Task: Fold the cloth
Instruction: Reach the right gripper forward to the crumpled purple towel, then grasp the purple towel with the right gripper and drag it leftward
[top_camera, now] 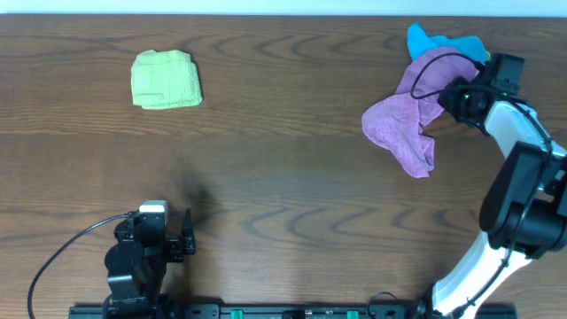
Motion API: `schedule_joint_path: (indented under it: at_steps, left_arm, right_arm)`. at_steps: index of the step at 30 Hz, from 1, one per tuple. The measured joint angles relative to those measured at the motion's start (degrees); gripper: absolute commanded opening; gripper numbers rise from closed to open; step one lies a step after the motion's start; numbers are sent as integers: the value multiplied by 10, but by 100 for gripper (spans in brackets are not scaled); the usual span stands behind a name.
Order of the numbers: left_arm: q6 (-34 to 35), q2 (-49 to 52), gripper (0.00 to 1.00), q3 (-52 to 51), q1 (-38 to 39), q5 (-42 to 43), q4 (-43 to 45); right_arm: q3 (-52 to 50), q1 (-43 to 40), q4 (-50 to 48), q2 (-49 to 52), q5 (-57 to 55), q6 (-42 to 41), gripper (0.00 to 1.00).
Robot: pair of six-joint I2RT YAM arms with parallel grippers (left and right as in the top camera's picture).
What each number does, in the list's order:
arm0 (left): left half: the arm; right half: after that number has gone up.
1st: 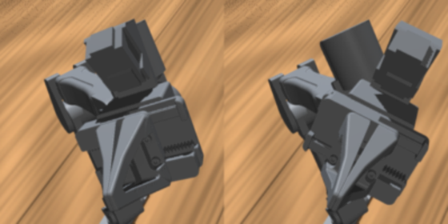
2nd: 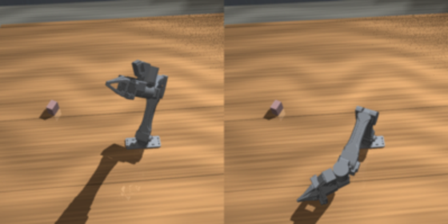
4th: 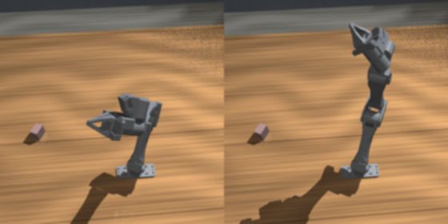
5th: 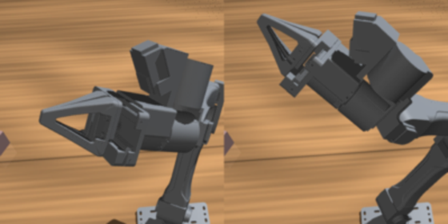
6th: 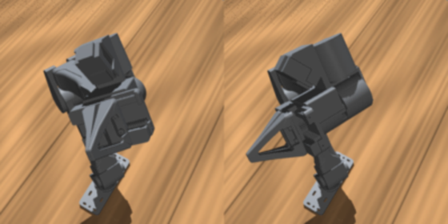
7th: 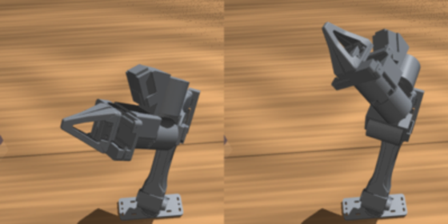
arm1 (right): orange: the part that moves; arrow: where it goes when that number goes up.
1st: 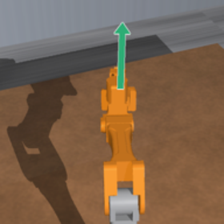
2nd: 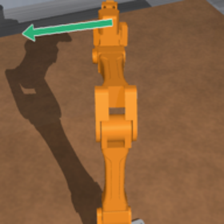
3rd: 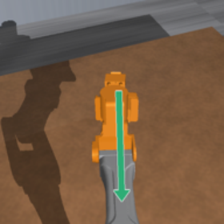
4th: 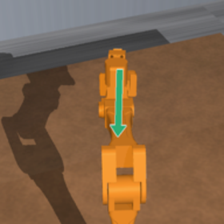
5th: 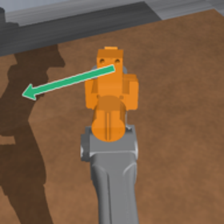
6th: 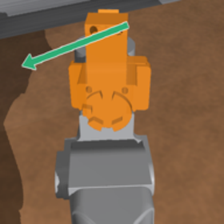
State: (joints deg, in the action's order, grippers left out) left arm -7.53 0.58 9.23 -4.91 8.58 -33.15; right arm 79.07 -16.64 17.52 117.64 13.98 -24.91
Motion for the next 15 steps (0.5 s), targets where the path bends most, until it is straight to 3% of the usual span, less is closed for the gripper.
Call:
schedule_joint_path:
  at_steps: [10,15]
  left_arm:
    - [0,0,95,0,0,0,0]
    - [0,0,95,0,0,0,0]
  right_arm:
    - [0,0,23,-6,37,28,1]
    - [0,0,64,-55,43,76,1]
